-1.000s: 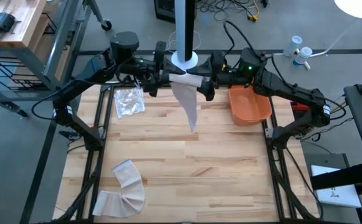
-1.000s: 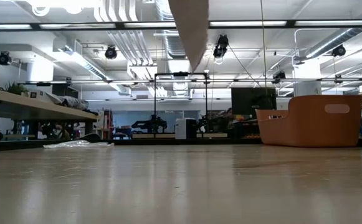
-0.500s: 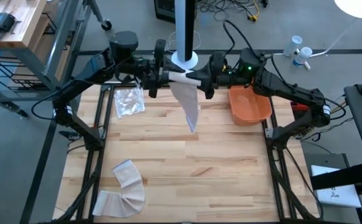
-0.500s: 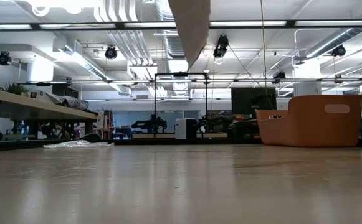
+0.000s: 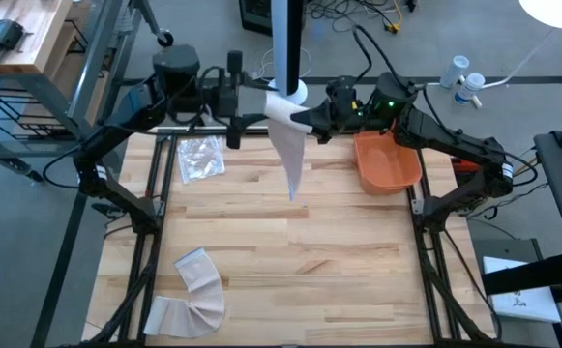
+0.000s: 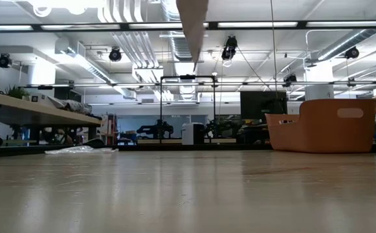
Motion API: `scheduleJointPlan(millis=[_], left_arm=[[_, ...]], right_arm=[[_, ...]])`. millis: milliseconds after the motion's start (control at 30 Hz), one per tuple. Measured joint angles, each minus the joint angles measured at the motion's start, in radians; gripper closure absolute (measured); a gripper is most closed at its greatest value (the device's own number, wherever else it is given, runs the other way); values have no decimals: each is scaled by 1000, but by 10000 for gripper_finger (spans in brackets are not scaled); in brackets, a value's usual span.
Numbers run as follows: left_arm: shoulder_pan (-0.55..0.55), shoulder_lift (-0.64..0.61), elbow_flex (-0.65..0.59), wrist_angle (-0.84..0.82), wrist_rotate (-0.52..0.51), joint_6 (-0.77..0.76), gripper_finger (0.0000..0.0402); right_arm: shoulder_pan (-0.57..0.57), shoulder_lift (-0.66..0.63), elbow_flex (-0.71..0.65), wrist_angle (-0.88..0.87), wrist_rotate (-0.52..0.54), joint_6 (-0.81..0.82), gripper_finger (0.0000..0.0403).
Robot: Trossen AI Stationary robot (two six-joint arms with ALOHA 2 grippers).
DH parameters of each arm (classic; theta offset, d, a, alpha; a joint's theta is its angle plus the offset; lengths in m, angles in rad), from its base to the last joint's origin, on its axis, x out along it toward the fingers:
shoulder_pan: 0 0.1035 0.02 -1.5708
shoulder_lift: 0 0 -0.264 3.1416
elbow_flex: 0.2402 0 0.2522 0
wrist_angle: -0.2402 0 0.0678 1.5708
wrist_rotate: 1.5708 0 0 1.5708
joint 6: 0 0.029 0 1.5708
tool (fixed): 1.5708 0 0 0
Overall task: Roll bandage
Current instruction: Roll the center brown bandage
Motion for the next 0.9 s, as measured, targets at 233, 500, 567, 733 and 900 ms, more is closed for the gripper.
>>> scheduleJointPlan(millis=[233, 500, 567, 733, 900], left_arm=[[20, 2, -41, -2, 27, -93, 131], [14, 2, -54, -5, 216, -196, 147], [14, 2, -58, -5, 219, -235, 162], [12, 2, -58, -14, 237, -311, 226], [4, 2, -58, -44, 235, -324, 352]], right_arm=[[7, 0, 0, -5, -45, -70, 271], [8, 0, 0, 1, -45, -114, 271], [7, 0, 0, 1, -35, -118, 268], [7, 2, 0, -1, 22, -136, 271], [8, 2, 0, -9, 69, -156, 275]])
